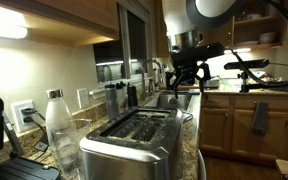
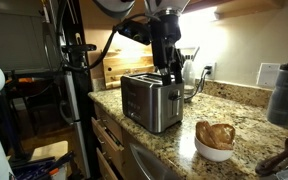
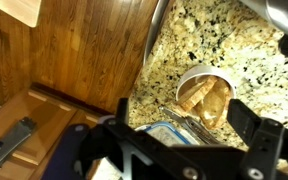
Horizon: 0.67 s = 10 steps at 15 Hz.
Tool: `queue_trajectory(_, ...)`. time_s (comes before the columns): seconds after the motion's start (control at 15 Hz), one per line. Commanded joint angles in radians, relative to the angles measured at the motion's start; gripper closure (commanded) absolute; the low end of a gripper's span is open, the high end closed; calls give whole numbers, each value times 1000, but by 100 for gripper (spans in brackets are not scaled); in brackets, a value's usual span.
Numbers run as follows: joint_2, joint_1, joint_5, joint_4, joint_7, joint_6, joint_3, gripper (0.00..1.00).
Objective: Put the bread in the bowl in different slots of the toaster
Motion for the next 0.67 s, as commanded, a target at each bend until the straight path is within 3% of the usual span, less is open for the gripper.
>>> queue_trajectory(0.0, 79, 1, -51, 33, 148, 18, -13, 0)
queue_trajectory(0.6, 205, 34, -45, 76, 306, 30, -73, 0)
